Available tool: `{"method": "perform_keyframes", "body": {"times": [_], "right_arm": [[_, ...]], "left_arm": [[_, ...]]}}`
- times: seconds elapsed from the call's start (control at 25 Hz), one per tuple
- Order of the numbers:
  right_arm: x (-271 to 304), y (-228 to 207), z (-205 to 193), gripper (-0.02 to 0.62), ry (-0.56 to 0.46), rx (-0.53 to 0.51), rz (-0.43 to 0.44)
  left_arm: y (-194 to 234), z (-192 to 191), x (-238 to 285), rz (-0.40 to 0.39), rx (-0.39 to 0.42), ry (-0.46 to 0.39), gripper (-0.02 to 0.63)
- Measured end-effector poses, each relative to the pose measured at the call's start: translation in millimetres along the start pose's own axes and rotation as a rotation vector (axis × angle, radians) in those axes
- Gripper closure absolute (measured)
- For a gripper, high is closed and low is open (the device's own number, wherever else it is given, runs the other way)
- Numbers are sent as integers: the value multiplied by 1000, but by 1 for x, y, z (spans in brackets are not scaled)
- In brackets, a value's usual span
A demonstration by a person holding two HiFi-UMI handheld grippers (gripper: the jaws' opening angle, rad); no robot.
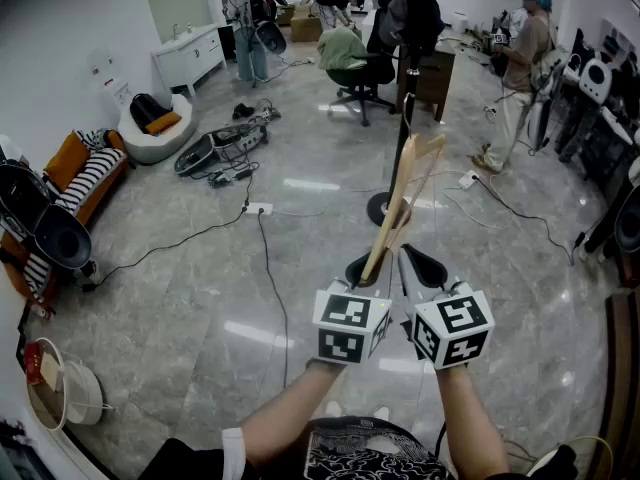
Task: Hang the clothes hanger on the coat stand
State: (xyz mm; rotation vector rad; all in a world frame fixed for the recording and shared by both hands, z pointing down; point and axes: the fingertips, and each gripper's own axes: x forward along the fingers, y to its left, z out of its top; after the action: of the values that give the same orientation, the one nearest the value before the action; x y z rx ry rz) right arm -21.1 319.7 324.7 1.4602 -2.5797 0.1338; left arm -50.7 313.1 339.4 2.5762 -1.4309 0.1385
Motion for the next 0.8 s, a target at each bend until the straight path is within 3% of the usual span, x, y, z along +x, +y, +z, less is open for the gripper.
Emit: {"method": "perform_keyframes", "body": {"times": [0.44,0.8], "right_arm": [[34,4,1,595,22,17,-27],[58,-26,7,595,4,29,-52]], "left_arm": [[38,-2,9,-22,-19,10,583],[52,3,46,-30,6,26,583]]}}
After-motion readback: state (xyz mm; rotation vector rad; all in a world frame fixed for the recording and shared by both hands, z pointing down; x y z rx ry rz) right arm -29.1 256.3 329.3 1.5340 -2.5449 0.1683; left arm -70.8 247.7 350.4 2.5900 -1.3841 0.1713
